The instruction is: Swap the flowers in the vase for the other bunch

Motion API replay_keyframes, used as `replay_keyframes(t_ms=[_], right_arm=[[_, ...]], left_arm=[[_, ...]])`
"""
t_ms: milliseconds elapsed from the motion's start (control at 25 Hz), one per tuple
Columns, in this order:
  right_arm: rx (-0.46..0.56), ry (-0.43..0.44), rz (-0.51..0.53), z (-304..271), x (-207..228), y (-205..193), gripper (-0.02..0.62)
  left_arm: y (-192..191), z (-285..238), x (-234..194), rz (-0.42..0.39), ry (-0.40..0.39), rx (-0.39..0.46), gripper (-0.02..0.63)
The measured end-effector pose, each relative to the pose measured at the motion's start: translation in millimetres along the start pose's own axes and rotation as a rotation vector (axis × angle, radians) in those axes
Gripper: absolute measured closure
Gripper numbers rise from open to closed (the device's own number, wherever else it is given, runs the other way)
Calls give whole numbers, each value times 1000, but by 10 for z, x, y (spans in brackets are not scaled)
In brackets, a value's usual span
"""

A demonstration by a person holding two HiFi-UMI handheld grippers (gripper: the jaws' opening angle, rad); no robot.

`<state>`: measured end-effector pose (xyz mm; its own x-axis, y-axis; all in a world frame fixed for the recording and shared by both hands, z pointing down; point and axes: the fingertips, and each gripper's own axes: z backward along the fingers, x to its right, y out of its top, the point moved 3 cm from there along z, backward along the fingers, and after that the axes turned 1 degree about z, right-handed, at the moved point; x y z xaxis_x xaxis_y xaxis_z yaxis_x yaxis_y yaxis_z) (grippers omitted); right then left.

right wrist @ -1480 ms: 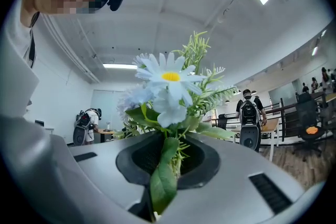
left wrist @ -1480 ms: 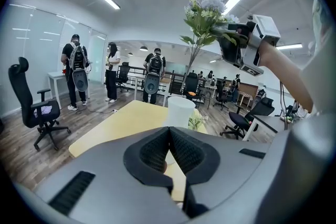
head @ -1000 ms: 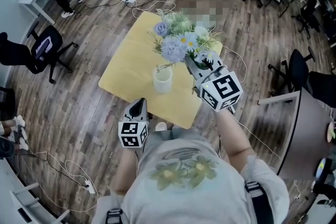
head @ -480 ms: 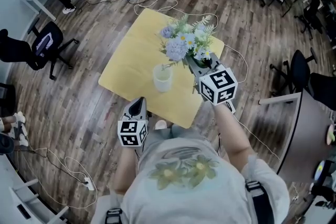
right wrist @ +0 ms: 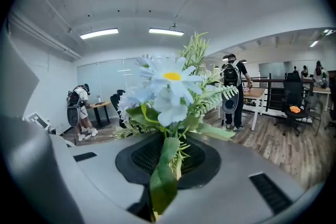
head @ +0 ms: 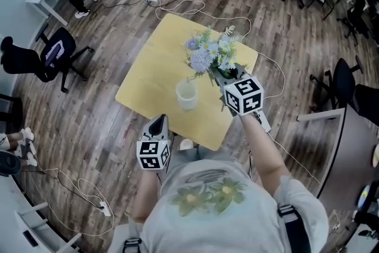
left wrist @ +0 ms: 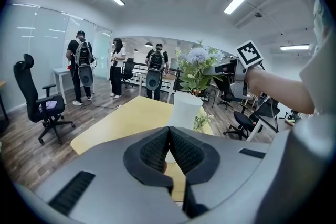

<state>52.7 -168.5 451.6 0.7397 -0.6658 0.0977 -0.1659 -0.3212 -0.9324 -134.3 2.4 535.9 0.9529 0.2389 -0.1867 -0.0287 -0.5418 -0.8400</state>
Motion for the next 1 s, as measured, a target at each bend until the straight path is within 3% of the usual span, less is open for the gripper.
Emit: replay_keyframes(t_ms=[1000], right_arm=[[-264,117,-94,-1292,361,-720,518]], left_arm=[[50,-416,-474,92,78,-56,589]])
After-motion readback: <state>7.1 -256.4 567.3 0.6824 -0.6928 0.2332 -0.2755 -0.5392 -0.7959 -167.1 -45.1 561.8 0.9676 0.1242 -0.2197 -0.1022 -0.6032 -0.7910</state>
